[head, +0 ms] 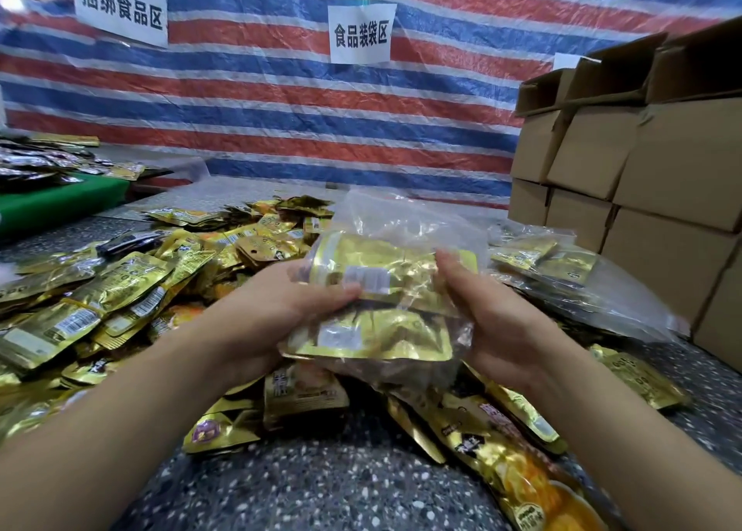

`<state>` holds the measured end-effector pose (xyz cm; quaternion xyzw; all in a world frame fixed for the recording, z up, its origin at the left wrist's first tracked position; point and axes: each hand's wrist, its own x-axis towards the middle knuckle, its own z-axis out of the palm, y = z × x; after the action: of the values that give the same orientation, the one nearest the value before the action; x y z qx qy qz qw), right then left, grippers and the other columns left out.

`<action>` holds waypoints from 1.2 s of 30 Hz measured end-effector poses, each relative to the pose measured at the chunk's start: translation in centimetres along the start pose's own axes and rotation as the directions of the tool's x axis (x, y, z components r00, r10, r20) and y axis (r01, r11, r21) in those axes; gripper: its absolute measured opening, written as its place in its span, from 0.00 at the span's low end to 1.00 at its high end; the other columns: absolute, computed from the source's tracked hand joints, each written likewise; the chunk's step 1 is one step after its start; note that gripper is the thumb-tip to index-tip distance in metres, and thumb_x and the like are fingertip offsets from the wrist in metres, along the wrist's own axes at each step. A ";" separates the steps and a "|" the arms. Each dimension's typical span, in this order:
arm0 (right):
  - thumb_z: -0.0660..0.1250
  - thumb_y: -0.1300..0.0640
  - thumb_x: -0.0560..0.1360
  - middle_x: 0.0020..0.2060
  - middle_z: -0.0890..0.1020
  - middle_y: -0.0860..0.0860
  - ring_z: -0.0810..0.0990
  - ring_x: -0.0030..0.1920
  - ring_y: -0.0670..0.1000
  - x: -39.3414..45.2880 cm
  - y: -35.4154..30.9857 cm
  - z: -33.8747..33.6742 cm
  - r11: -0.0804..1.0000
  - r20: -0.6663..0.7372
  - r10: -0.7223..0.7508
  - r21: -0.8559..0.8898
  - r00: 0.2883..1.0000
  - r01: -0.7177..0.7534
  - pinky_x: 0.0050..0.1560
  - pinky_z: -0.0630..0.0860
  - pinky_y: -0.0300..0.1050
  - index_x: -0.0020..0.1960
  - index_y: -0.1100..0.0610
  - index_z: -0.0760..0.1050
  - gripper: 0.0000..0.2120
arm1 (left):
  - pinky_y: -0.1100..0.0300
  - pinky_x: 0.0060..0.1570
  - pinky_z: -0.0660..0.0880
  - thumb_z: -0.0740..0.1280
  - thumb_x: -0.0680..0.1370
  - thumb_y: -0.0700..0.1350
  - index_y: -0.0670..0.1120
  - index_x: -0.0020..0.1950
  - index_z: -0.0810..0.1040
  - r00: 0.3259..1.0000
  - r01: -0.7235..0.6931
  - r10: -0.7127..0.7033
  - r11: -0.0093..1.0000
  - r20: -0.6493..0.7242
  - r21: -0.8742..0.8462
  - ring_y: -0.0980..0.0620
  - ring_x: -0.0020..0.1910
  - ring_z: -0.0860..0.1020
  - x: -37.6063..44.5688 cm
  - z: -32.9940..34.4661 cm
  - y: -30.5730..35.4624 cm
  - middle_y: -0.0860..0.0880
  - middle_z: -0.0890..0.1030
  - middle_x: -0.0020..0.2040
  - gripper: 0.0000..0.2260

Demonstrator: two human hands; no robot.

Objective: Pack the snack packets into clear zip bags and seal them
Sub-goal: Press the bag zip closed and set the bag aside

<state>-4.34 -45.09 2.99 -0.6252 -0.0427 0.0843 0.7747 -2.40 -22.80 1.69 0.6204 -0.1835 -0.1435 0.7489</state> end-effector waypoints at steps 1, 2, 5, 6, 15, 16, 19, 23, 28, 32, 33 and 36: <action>0.71 0.49 0.70 0.59 0.81 0.65 0.80 0.53 0.61 -0.2 0.1 0.0 0.998 0.070 0.005 -0.068 0.998 0.000 0.54 0.79 0.55 0.62 0.67 0.78 0.27 | 0.56 0.34 0.81 0.72 0.70 0.43 0.41 0.53 0.83 0.999 -0.013 0.014 1.000 -0.041 0.014 0.46 0.40 0.85 0.1 -0.2 0.0 0.38 0.85 0.48 0.13; 0.73 0.52 0.69 0.58 0.81 0.64 0.81 0.52 0.60 -0.3 0.3 0.0 0.993 0.126 -0.003 -0.119 0.992 0.018 0.55 0.78 0.55 0.59 0.68 0.80 0.25 | 0.56 0.35 0.81 0.72 0.69 0.44 0.42 0.54 0.82 0.997 -0.023 0.025 0.999 -0.073 0.030 0.46 0.41 0.85 0.3 -0.3 -0.1 0.39 0.85 0.49 0.14; 0.76 0.57 0.66 0.49 0.84 0.61 0.82 0.44 0.56 -0.4 0.5 0.2 0.982 0.111 -0.041 -0.178 0.993 0.060 0.48 0.79 0.50 0.52 0.67 0.82 0.18 | 0.56 0.37 0.81 0.72 0.71 0.48 0.46 0.53 0.83 0.992 -0.034 0.047 0.993 -0.115 0.109 0.46 0.44 0.85 0.5 -0.5 -0.3 0.41 0.86 0.49 0.12; 0.75 0.56 0.65 0.47 0.84 0.61 0.82 0.43 0.57 -0.3 0.6 0.4 0.981 0.072 -0.041 -0.185 0.997 0.054 0.46 0.79 0.50 0.52 0.67 0.82 0.19 | 0.56 0.37 0.81 0.70 0.74 0.49 0.47 0.52 0.84 0.992 -0.025 0.040 0.991 -0.119 0.128 0.46 0.44 0.85 0.5 -0.4 -0.3 0.42 0.86 0.49 0.10; 0.69 0.48 0.71 0.53 0.86 0.56 0.85 0.52 0.59 0.6 -1.2 -0.8 0.973 -0.203 -0.182 0.106 0.962 0.206 0.52 0.82 0.59 0.61 0.58 0.77 0.22 | 0.60 0.31 0.79 0.59 0.79 0.61 0.50 0.59 0.77 0.981 0.038 -0.017 0.993 -0.194 0.108 0.46 0.45 0.86 0.6 0.6 0.1 0.50 0.86 0.49 0.18; 0.68 0.48 0.74 0.52 0.86 0.56 0.86 0.50 0.58 1.0 -2.2 -1.5 0.944 -0.280 -0.227 0.171 0.933 0.281 0.48 0.83 0.56 0.60 0.58 0.77 0.19 | 0.60 0.31 0.79 0.59 0.79 0.61 0.50 0.59 0.75 0.980 0.034 -0.012 0.993 -0.199 0.109 0.46 0.45 0.86 0.6 0.6 0.1 0.50 0.86 0.49 0.18; 0.63 0.49 0.81 0.50 0.86 0.58 0.86 0.49 0.56 2.8 -5.2 -4.1 0.857 -0.494 -0.202 0.329 0.845 0.397 0.44 0.84 0.48 0.58 0.60 0.75 0.15 | 0.59 0.32 0.79 0.58 0.79 0.61 0.49 0.61 0.75 0.980 0.047 -0.024 0.993 -0.198 0.111 0.46 0.42 0.86 0.4 0.7 0.2 0.49 0.86 0.48 0.19; 0.55 0.54 0.85 0.63 0.76 0.65 0.76 0.65 0.61 4.6 -4.5 -7.0 0.885 -0.453 -0.016 0.408 0.891 0.223 0.68 0.73 0.54 0.72 0.68 0.64 0.21 | 0.60 0.29 0.78 0.59 0.81 0.59 0.49 0.59 0.76 0.974 0.093 -0.066 0.989 -0.216 0.119 0.47 0.38 0.85 0.6 0.9 0.1 0.49 0.86 0.47 0.17; 0.47 0.54 0.86 0.62 0.75 0.68 0.72 0.69 0.62 4.6 -4.1 -7.7 0.893 -0.420 0.035 0.421 0.907 0.160 0.69 0.69 0.54 0.75 0.71 0.56 0.25 | 0.60 0.30 0.78 0.63 0.76 0.60 0.49 0.57 0.78 0.981 0.088 -0.060 0.986 -0.187 0.144 0.49 0.36 0.84 0.8 0.8 -0.2 0.48 0.86 0.46 0.18; 0.50 0.56 0.86 0.53 0.79 0.65 0.80 0.55 0.60 4.1 -3.9 -7.2 0.941 -0.441 0.017 0.311 0.897 0.135 0.52 0.78 0.52 0.68 0.68 0.66 0.19 | 0.60 0.31 0.79 0.63 0.78 0.58 0.48 0.56 0.80 0.983 0.081 -0.053 0.984 -0.175 0.157 0.50 0.35 0.84 0.8 0.4 -0.4 0.48 0.86 0.45 0.16; 0.52 0.57 0.85 0.52 0.80 0.63 0.81 0.52 0.58 3.9 -3.8 -7.1 0.953 -0.450 0.010 0.274 0.893 0.128 0.48 0.79 0.51 0.64 0.68 0.69 0.16 | 0.61 0.31 0.79 0.63 0.79 0.57 0.48 0.55 0.80 0.984 0.075 -0.046 0.984 -0.174 0.160 0.51 0.35 0.84 0.8 0.4 -0.4 0.48 0.86 0.45 0.15; 0.56 0.58 0.84 0.39 0.80 0.55 0.80 0.42 0.53 3.3 -3.4 -7.0 0.987 -0.490 -0.030 0.121 0.871 0.102 0.41 0.78 0.46 0.45 0.61 0.73 0.12 | 0.63 0.29 0.76 0.64 0.81 0.51 0.47 0.53 0.82 0.975 0.038 0.009 0.978 -0.224 0.206 0.53 0.32 0.81 0.8 0.4 -0.6 0.50 0.86 0.41 0.11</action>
<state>0.40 -51.86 4.67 -0.5673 0.1384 -0.0994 0.8057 -1.90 -23.57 1.27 0.7091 -0.1075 -0.0584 0.6944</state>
